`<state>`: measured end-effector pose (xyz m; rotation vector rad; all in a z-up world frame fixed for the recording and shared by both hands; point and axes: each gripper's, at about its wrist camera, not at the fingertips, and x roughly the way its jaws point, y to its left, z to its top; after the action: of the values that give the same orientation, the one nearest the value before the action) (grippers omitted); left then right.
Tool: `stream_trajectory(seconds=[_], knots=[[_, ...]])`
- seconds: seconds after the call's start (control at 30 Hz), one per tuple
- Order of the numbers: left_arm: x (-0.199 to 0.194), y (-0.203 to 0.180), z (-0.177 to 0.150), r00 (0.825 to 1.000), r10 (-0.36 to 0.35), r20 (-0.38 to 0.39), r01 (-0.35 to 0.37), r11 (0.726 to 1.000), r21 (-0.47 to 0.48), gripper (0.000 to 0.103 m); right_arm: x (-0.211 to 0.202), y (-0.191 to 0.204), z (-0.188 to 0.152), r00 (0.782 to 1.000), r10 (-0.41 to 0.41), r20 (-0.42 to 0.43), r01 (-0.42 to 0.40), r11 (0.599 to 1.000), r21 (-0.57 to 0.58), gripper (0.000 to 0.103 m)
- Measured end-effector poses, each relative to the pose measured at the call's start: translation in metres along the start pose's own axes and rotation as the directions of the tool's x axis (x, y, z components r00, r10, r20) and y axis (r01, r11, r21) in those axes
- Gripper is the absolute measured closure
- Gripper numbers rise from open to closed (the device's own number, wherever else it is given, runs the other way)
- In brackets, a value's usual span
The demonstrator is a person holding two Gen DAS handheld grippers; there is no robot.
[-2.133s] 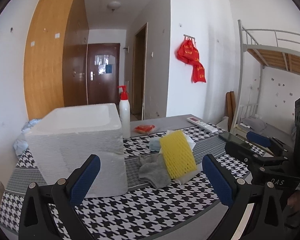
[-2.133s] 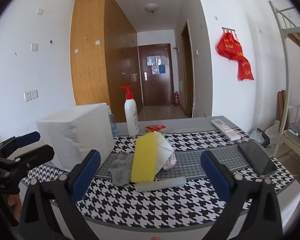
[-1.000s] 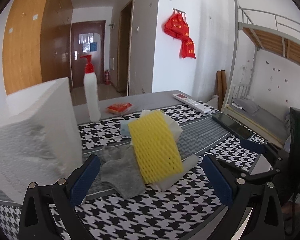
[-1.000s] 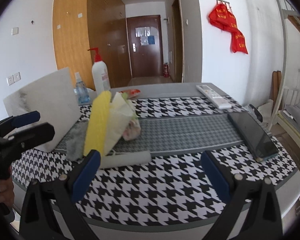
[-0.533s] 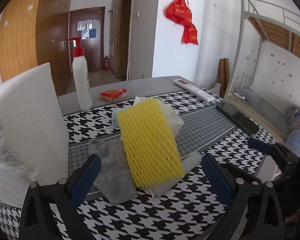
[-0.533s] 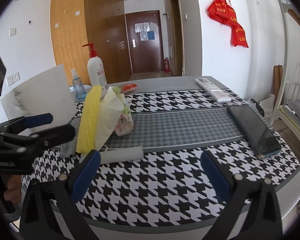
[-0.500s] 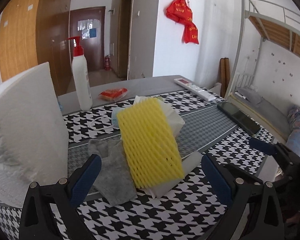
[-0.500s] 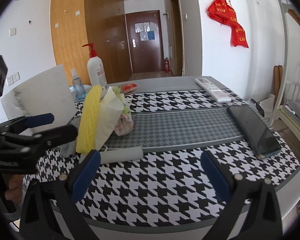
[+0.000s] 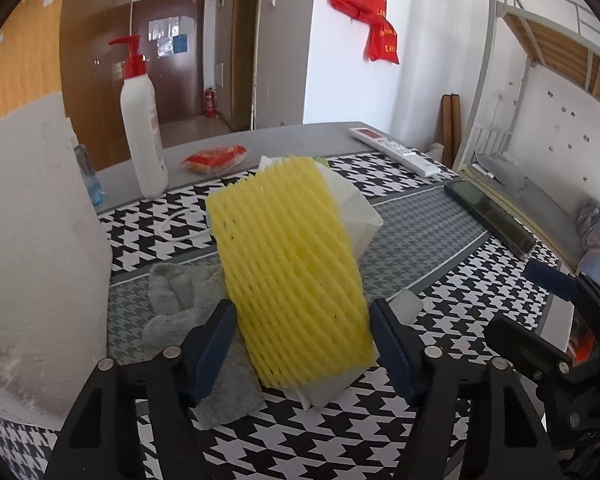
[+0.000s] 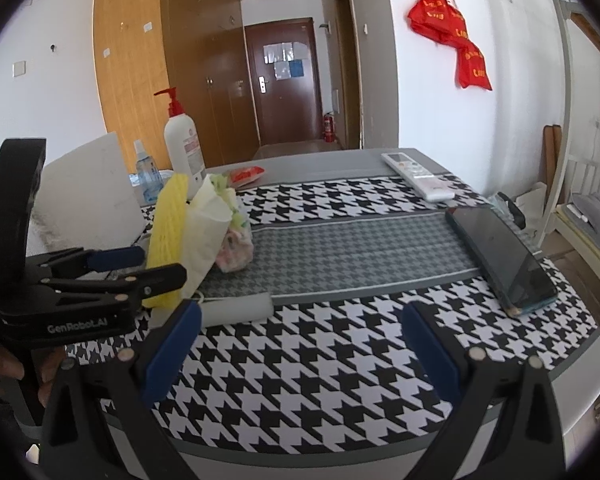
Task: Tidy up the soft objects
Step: 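Close the left gripper on the yellow foam net and lift it, then move the right tool toward the white foam roll while the left holds the net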
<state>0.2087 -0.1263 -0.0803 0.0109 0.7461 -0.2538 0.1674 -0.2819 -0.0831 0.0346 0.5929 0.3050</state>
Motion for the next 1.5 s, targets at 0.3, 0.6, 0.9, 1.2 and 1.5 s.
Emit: stream_trajectory(seconds=[0.3, 0.6, 0.9, 1.2, 1.5], knots=[[0.001, 0.005, 0.000, 0.999, -0.040, -0.008, 0.040, 0.999, -0.023, 0.068, 0.005, 0.005, 0.003, 1.000, 0.004, -0.005, -0.004, 1.000, -0.011, 0.002], [-0.029, 0.001, -0.003, 0.996, -0.065, 0.060, 0.064, 0.998, 0.013, 0.087, 0.006, 0.014, 0.005, 0.999, 0.035, -0.007, -0.035, 0.999, -0.020, 0.002], [-0.057, 0.006, -0.015, 0.993, -0.050, 0.106, 0.048, 0.999, 0.023, 0.087, 0.018, 0.028, 0.006, 0.996, 0.080, -0.043, -0.081, 0.996, -0.035, 0.002], [-0.072, 0.012, -0.027, 0.990, 0.005, 0.140, -0.007, 1.000, 0.015, 0.087, 0.034, 0.035, 0.007, 0.989, 0.105, -0.104, -0.106, 0.994, -0.011, 0.002], [-0.076, 0.018, -0.034, 0.988, 0.030, 0.153, -0.033, 0.999, 0.015, 0.087, 0.052, 0.036, 0.009, 0.981, 0.091, -0.170, -0.089, 0.996, 0.017, 0.008]])
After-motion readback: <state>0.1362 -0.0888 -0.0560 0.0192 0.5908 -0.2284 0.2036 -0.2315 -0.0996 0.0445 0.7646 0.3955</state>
